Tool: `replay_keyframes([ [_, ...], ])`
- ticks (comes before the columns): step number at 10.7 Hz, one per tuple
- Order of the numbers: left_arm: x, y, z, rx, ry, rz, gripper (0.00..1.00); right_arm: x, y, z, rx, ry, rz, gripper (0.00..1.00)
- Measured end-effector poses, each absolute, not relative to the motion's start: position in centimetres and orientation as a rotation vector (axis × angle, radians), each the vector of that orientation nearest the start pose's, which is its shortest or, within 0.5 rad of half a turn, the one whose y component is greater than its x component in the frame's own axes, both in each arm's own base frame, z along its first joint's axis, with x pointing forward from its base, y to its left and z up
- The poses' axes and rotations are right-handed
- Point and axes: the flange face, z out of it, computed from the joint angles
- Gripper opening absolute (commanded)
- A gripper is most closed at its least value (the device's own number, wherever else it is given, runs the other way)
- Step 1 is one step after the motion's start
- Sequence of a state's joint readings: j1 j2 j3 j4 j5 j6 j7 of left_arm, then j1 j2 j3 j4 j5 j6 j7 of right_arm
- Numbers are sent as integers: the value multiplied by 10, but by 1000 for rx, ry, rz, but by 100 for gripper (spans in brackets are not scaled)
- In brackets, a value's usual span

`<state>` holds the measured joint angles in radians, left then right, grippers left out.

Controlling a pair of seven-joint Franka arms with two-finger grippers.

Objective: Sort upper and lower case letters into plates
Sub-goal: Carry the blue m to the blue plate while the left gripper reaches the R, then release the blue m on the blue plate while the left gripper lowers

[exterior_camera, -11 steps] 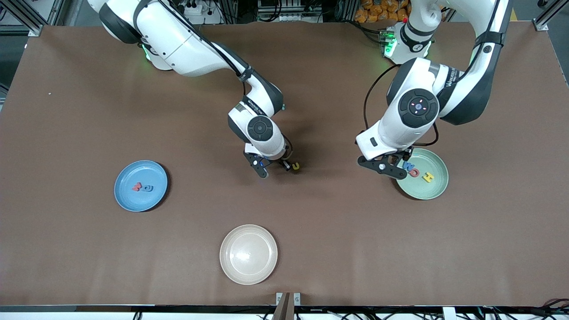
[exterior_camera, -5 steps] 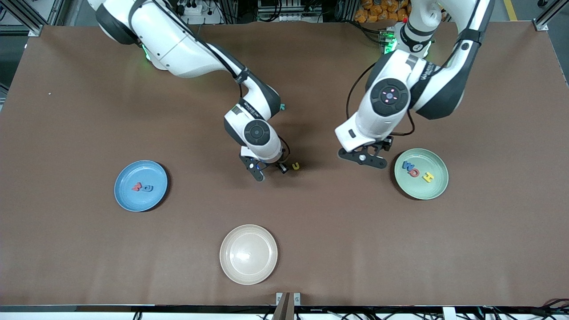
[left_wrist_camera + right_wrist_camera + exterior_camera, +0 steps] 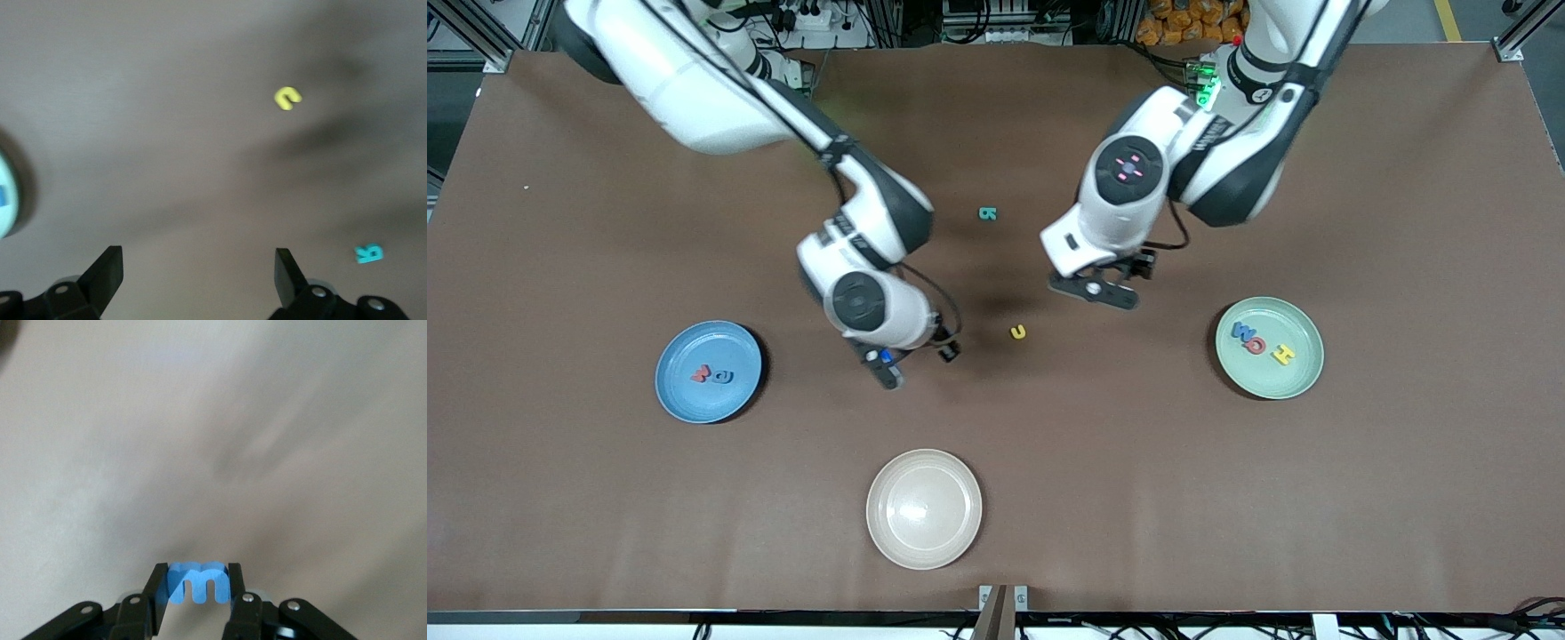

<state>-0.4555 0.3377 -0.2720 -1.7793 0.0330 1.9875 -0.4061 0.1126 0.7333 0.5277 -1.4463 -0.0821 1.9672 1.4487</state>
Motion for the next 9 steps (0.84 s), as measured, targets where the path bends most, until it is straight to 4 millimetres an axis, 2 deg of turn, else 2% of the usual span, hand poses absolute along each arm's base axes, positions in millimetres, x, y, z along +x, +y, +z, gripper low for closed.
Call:
replay_keyframes([
  [2,446,-438,342,-3111,509,171,100,629,285,307,-2823,1214,546,0],
  [4,405,-478,317,-3099,595,184,100,648,196,312,-2852,1123,621,0],
  [7,356,-524,293,-3113,713,174,100,663,53,299,-2834,994,668,0],
  [8,338,-536,288,-3122,711,158,100,664,14,293,-2824,988,662,0],
  [9,322,-545,279,-3098,758,115,100,667,-12,287,-2825,997,634,0],
])
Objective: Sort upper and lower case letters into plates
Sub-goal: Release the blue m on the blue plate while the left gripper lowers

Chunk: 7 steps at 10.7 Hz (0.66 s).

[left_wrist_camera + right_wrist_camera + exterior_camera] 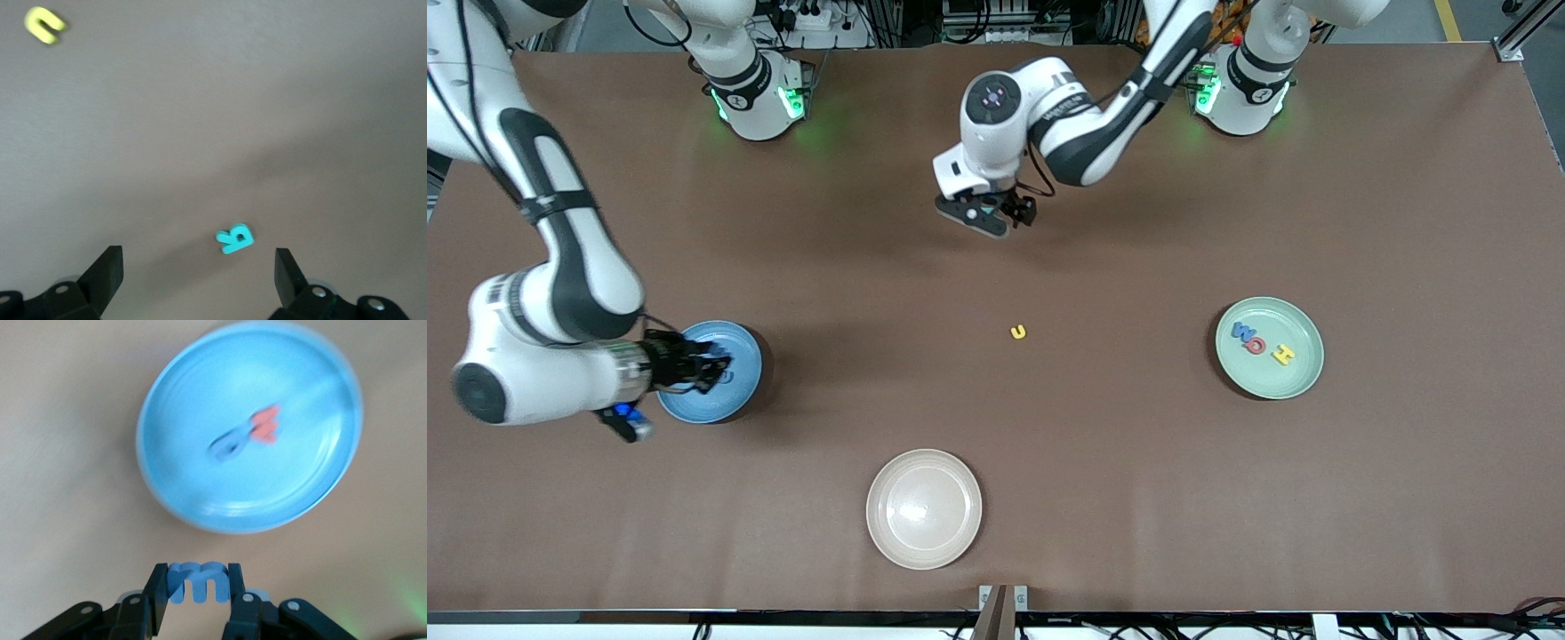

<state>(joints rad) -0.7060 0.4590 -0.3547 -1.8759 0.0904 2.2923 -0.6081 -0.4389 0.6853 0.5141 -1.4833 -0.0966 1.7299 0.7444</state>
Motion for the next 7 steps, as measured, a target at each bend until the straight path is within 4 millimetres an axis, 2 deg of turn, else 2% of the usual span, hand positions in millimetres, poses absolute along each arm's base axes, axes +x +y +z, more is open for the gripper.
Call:
replay_keyframes([
  [2,304,-552,251,-3003,941,48,100,672,-28,280,-2848,1020,557,0],
  [3,299,-554,235,-2953,1084,61,100,672,-31,276,-2870,1026,539,15],
  [4,297,-553,225,-2895,1227,81,100,672,-34,271,-2881,1033,531,24],
  [5,296,-551,217,-2832,1363,99,100,670,-35,265,-2885,1038,531,50],
  [6,295,-550,212,-2774,1476,112,100,668,-35,259,-2886,1038,533,87],
  [7,294,-549,209,-2720,1574,121,100,666,-32,255,-2888,1035,532,100],
])
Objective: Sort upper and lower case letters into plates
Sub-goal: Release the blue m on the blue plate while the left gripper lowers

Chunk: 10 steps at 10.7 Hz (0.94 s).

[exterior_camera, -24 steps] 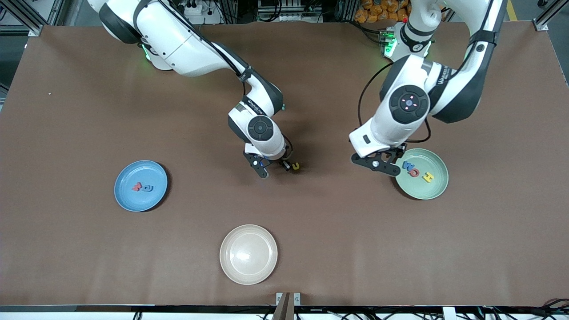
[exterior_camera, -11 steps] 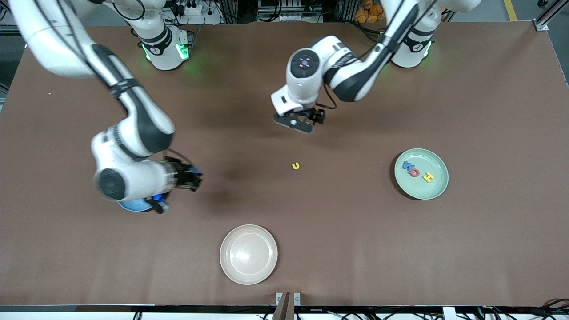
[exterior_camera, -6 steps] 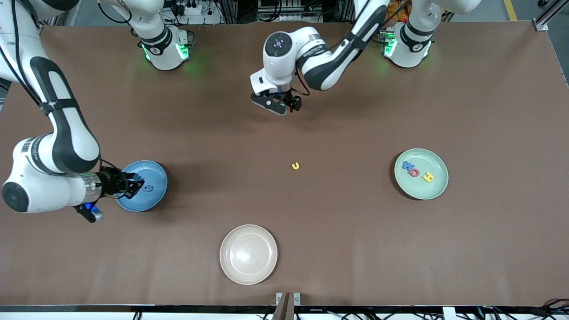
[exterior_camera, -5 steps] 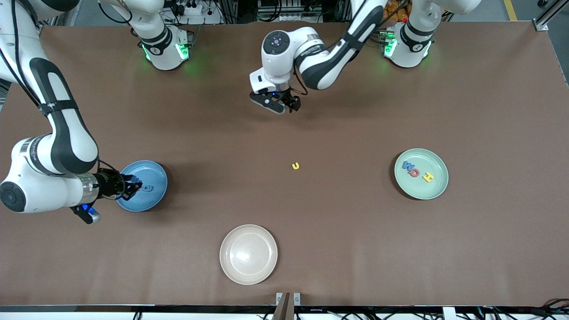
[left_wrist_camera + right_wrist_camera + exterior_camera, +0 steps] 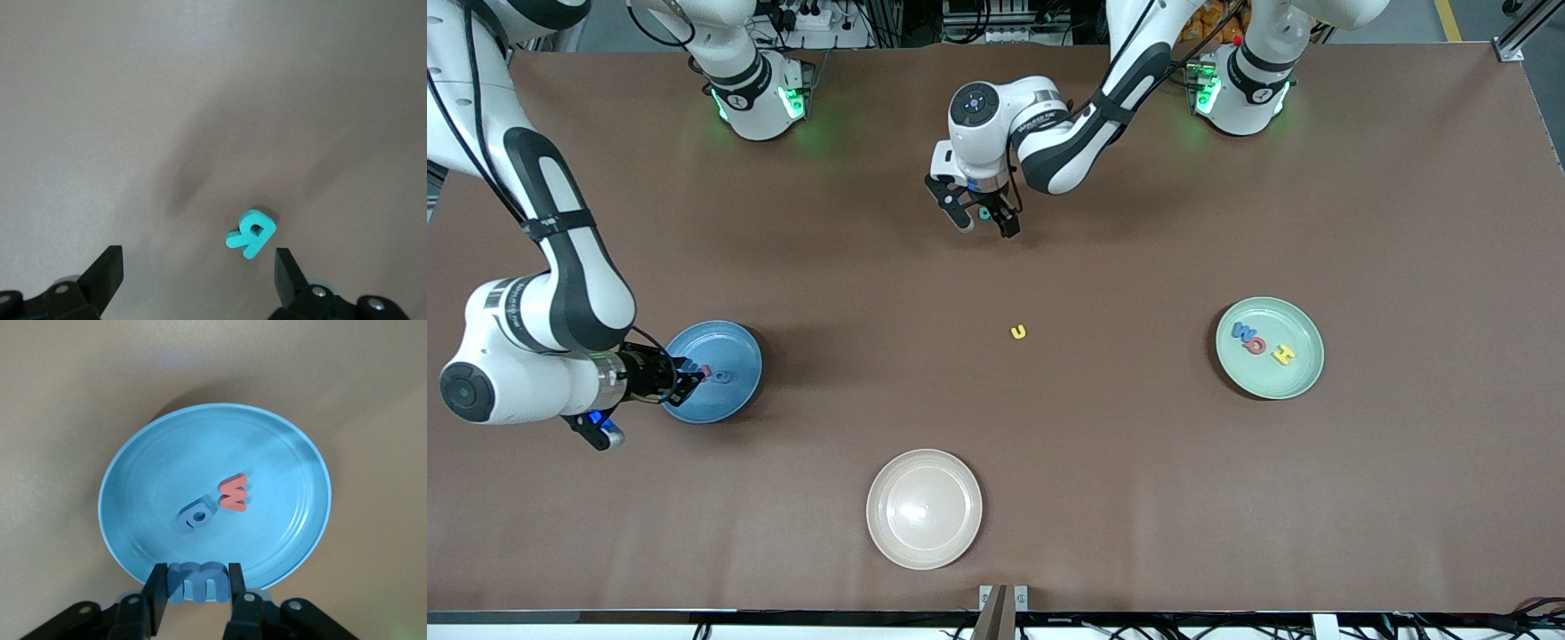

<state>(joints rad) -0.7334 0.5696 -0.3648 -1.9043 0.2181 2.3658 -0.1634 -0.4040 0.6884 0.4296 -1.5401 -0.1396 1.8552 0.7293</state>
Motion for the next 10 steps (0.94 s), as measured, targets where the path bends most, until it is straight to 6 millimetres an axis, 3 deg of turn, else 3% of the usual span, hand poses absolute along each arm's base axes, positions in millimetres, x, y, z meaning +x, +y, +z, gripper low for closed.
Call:
replay_keyframes([
  [2,291,-551,207,-2634,1731,118,100,665,-26,250,-2889,1041,528,100],
  [4,277,-559,201,-2565,1861,105,100,666,-7,252,-2886,1085,520,100],
  [8,264,-562,187,-2436,2060,89,100,671,68,264,-2928,1025,471,100],
  [10,261,-559,181,-2400,2112,84,98,673,123,276,-2943,989,403,100],
])
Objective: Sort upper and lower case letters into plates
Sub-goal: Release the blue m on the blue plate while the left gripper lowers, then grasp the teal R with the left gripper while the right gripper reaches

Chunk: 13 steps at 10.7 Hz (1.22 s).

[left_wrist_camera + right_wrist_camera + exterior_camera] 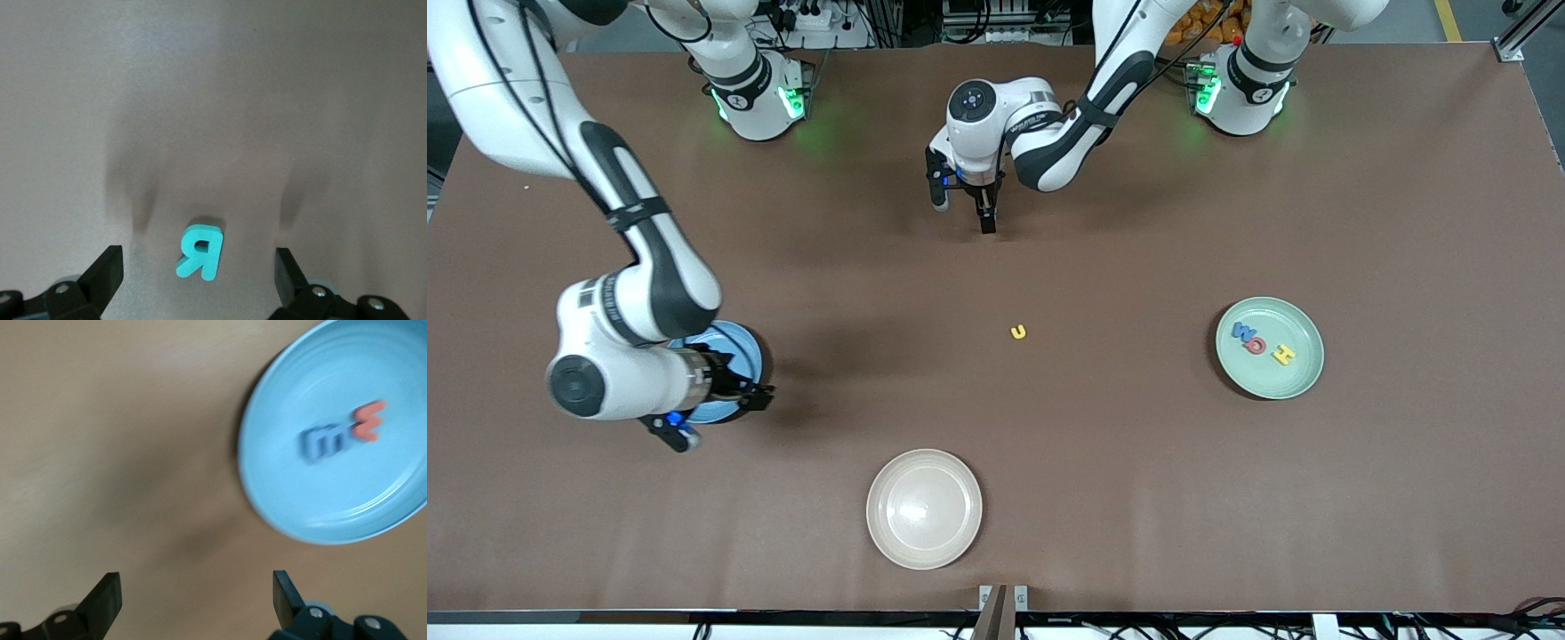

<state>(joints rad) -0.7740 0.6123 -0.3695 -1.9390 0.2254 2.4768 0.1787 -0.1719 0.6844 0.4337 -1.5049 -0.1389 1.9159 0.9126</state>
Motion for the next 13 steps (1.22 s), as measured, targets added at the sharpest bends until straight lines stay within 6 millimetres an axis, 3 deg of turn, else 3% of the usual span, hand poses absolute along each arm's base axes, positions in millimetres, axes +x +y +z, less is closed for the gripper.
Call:
replay_keyframes([
  [3,253,-558,173,-2308,2165,70,86,672,183,287,-2933,986,313,100],
  [5,250,-558,168,-2288,2177,73,65,673,205,284,-2889,1035,252,100],
  [6,250,-558,167,-2285,2179,74,52,673,213,283,-2877,1041,236,100],
  [8,252,-559,168,-2263,2194,45,1,668,236,283,-2869,1039,221,100],
  [11,254,-560,173,-2259,2197,27,0,664,286,281,-2823,1048,175,100],
  [12,260,-558,174,-2269,2185,21,0,665,299,276,-2813,1053,178,100],
  [13,279,-551,179,-2297,2145,9,0,667,307,272,-2801,1063,180,100],
])
